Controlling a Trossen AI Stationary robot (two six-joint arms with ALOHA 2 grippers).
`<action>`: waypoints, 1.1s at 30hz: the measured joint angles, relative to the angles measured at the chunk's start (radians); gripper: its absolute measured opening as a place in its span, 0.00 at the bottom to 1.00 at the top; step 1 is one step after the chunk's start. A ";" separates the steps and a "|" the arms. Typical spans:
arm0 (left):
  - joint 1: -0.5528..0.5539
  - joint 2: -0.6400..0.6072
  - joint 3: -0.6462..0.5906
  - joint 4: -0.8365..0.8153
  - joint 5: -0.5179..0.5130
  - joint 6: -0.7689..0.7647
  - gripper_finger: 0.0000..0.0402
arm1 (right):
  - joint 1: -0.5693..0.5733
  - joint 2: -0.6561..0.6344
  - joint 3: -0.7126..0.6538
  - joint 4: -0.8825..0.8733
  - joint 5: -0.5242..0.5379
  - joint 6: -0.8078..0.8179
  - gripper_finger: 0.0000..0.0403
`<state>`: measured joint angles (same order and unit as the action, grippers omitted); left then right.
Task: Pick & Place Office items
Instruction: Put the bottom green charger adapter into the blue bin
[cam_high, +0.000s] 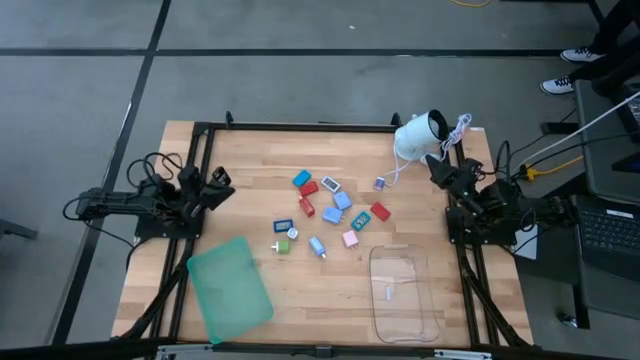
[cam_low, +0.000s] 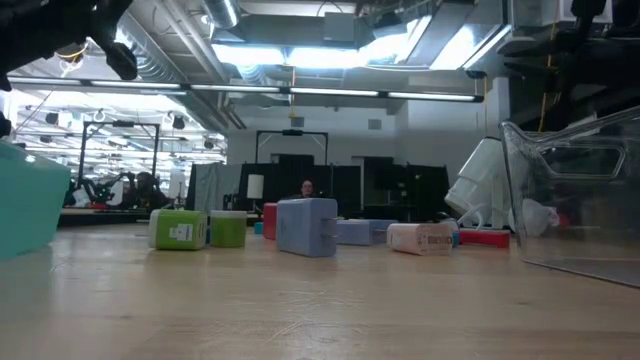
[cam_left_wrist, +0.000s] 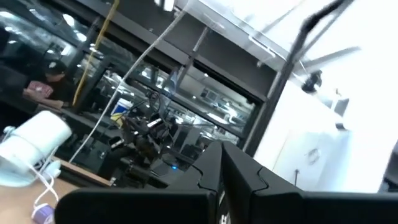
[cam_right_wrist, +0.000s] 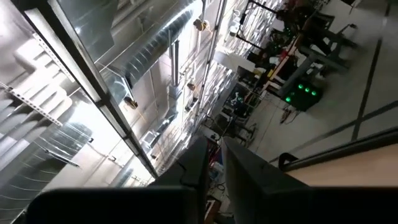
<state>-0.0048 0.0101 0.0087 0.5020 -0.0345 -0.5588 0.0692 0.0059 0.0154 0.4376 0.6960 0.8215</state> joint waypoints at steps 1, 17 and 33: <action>0.000 0.000 0.000 0.002 -0.031 -0.020 0.02 | 0.000 0.000 0.000 0.000 0.000 0.001 0.13; 0.000 0.384 0.496 -0.436 -0.251 0.002 0.24 | 0.000 0.163 0.194 0.338 -0.137 -0.446 0.13; -0.012 1.366 1.184 -1.393 -0.001 0.587 0.43 | 0.000 0.437 0.674 0.165 0.003 -1.013 0.13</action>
<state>-0.0170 1.3759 1.1929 -0.8913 -0.0360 0.0286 0.0692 0.4427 0.6897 0.6027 0.6987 -0.1914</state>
